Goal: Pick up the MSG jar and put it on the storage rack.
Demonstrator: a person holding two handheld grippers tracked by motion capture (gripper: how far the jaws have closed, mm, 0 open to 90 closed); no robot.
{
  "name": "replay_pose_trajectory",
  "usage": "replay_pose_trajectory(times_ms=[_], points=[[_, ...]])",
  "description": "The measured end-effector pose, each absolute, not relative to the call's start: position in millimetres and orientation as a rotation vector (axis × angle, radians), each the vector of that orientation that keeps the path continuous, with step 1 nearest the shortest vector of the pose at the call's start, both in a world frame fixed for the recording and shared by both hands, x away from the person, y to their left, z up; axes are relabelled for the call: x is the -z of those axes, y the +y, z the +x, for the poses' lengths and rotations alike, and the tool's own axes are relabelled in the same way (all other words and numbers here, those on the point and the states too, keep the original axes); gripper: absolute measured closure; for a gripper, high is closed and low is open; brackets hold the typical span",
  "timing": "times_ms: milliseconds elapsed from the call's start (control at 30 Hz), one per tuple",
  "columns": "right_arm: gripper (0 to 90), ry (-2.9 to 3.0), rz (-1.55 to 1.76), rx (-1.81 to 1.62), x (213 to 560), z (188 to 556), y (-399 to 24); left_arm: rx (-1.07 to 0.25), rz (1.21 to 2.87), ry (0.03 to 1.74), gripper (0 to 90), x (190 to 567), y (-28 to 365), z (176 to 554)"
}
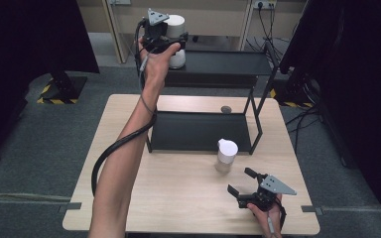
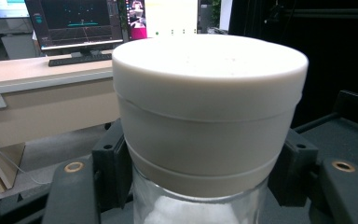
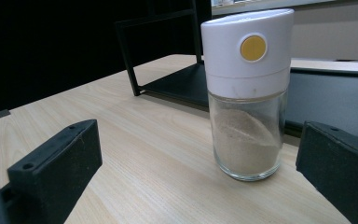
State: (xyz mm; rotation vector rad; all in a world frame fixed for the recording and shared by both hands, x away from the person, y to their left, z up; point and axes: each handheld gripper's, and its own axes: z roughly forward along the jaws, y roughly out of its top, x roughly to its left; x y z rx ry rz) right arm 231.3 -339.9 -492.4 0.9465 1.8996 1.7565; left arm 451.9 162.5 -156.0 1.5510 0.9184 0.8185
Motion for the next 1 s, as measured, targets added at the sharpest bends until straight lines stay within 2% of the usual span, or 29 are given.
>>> replay_pose_trajectory(times_ms=[267, 433, 467, 533, 1000], points=[[0.4, 1.902, 0.942, -1.758, 492.6, 231.5, -339.3, -0.808, 1.537, 0.928, 33.1, 156.7, 163.1, 451.4], [0.4, 1.904, 0.947, -1.759, 492.7, 231.7, -339.0, -0.8, 1.516, 0.973, 12.5, 156.0, 159.4, 449.6], [0.4, 1.905, 0.946, -1.759, 492.6, 231.7, -338.7, -0.795, 1.508, 0.98, 4.6, 156.5, 158.7, 449.2], [0.4, 1.906, 0.945, -1.759, 492.6, 231.7, -338.6, -0.795, 1.494, 0.989, 0.1, 157.4, 157.3, 447.9], [0.4, 1.909, 0.944, -1.758, 492.7, 232.0, -338.0, -0.785, 1.478, 0.99, 0.0, 158.9, 159.4, 439.2]])
